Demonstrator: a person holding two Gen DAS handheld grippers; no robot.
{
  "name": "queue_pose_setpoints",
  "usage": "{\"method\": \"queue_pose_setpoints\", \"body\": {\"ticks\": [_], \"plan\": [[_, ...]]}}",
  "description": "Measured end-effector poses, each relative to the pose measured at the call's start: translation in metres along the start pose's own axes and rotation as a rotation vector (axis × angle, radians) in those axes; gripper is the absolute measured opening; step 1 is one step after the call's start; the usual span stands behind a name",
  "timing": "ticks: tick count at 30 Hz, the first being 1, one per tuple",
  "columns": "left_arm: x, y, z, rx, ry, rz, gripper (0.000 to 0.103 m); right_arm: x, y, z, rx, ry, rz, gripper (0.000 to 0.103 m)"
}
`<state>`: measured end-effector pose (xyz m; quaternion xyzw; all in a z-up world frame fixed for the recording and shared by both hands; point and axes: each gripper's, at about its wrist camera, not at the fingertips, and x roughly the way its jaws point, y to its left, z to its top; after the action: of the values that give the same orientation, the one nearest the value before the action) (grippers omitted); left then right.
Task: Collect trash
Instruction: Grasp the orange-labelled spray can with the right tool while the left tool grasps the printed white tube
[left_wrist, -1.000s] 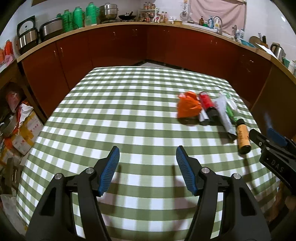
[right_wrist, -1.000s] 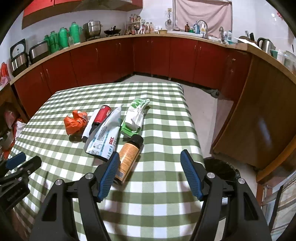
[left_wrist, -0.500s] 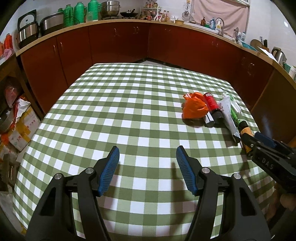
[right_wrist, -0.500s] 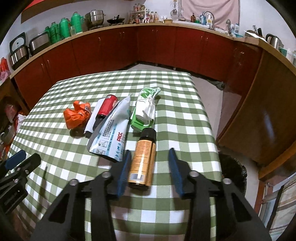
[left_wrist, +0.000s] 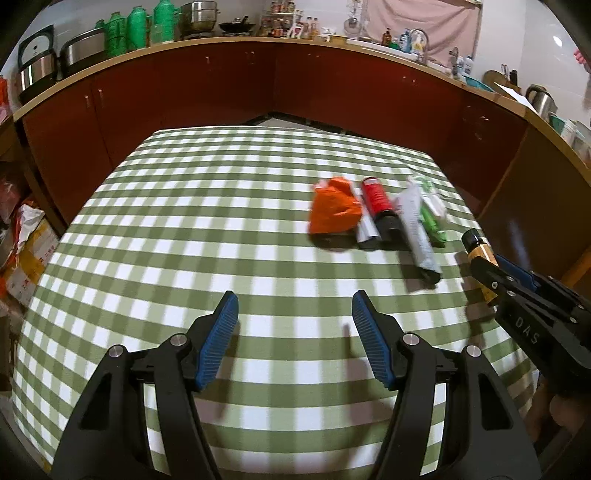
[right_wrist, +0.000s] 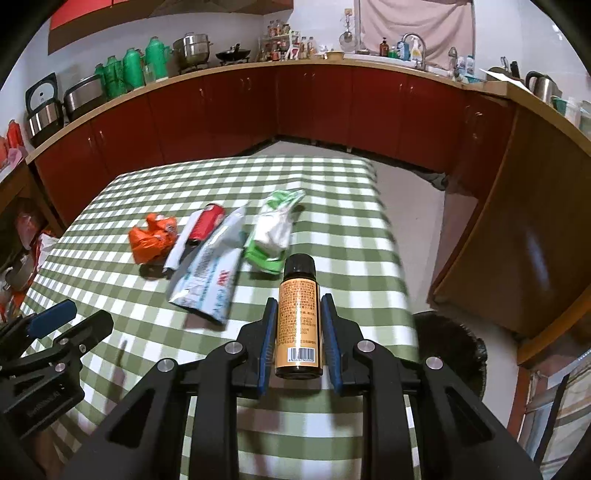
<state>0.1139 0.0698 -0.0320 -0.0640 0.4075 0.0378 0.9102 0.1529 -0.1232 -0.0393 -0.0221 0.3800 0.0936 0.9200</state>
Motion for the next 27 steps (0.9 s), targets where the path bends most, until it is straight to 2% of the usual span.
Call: {"method": "queue_pose_setpoints", "body": {"ticks": [12,20,25,27], "plan": [[0.008,-0.050,0.010,0.027,0.006,-0.069,0.069,-0.006,-0.049,-0.003,0.056,-0.029,-0.041,0.025],[0.026,-0.077,0.016,0.053,0.026,-0.064,0.069,-0.005,-0.074,-0.007,0.074,-0.033,-0.046,0.025],[0.039,-0.081,0.018,0.049,0.053,-0.047,0.069,-0.001,-0.086,-0.009,0.080,-0.030,-0.049,0.025],[0.042,-0.080,0.019,0.041,0.062,-0.048,0.065,0.000,-0.089,-0.009,0.082,-0.029,-0.045,0.025]]}}
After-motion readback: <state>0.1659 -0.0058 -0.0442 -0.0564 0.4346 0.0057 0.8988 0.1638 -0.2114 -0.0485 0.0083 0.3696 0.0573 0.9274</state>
